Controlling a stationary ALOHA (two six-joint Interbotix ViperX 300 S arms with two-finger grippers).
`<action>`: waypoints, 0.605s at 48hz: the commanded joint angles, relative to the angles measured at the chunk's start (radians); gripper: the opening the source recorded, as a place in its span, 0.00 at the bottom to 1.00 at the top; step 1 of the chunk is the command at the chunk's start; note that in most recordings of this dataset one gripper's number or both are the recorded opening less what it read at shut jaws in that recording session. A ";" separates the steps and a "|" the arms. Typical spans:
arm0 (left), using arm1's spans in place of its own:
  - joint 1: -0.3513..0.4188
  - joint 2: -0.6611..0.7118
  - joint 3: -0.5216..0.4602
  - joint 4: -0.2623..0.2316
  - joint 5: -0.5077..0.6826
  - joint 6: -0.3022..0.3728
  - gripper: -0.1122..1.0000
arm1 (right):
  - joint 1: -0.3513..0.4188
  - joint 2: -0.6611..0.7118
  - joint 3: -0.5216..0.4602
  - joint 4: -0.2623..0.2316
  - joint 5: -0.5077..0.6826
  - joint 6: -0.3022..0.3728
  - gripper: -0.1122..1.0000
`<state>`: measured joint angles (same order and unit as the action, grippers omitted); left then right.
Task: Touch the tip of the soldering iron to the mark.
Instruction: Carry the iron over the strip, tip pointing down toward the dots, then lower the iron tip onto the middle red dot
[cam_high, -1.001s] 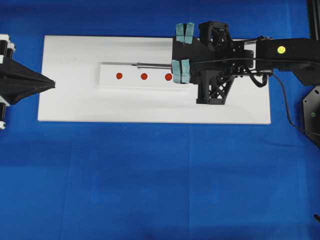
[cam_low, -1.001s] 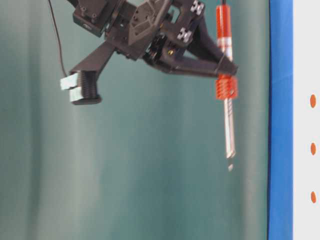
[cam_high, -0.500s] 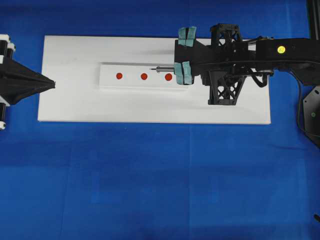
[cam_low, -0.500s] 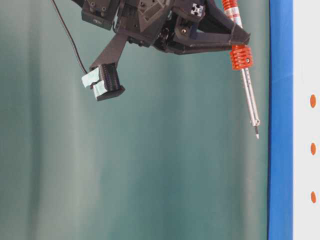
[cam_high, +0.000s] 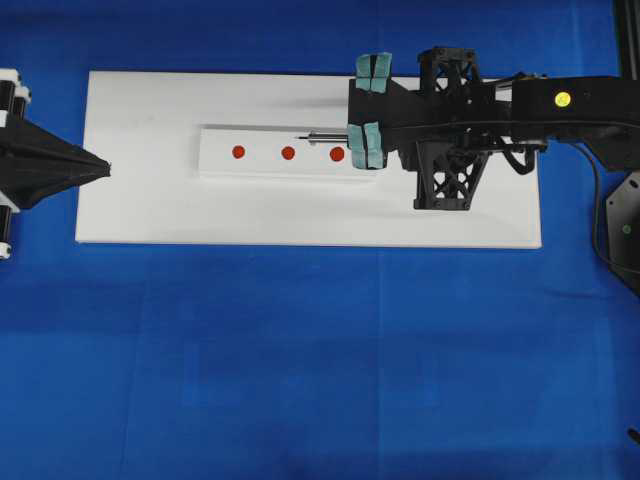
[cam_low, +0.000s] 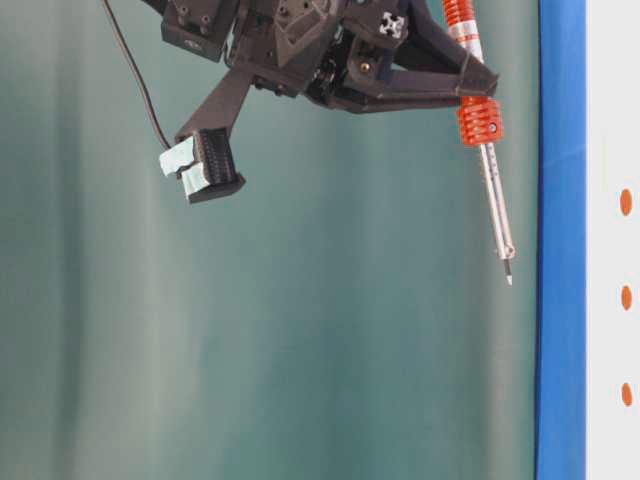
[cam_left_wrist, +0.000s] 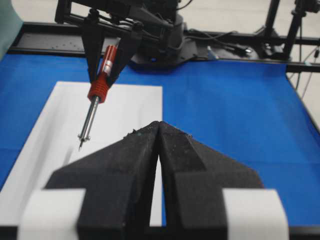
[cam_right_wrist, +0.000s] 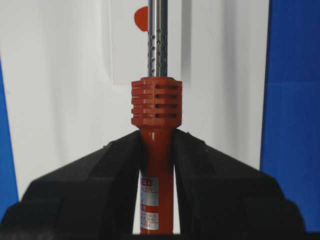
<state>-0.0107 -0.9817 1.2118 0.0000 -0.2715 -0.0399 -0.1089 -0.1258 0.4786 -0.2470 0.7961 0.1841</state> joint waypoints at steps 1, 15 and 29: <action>-0.003 0.008 -0.011 0.002 -0.009 -0.002 0.10 | -0.002 -0.011 -0.014 0.000 -0.009 0.002 0.16; -0.003 0.008 -0.011 0.002 -0.009 -0.002 0.10 | 0.000 -0.009 -0.014 0.000 -0.025 0.002 0.16; -0.002 0.008 -0.011 0.002 -0.008 -0.002 0.10 | 0.005 0.005 -0.020 0.006 -0.049 0.002 0.16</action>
<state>-0.0123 -0.9817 1.2103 0.0000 -0.2715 -0.0414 -0.1089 -0.1181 0.4786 -0.2439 0.7655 0.1841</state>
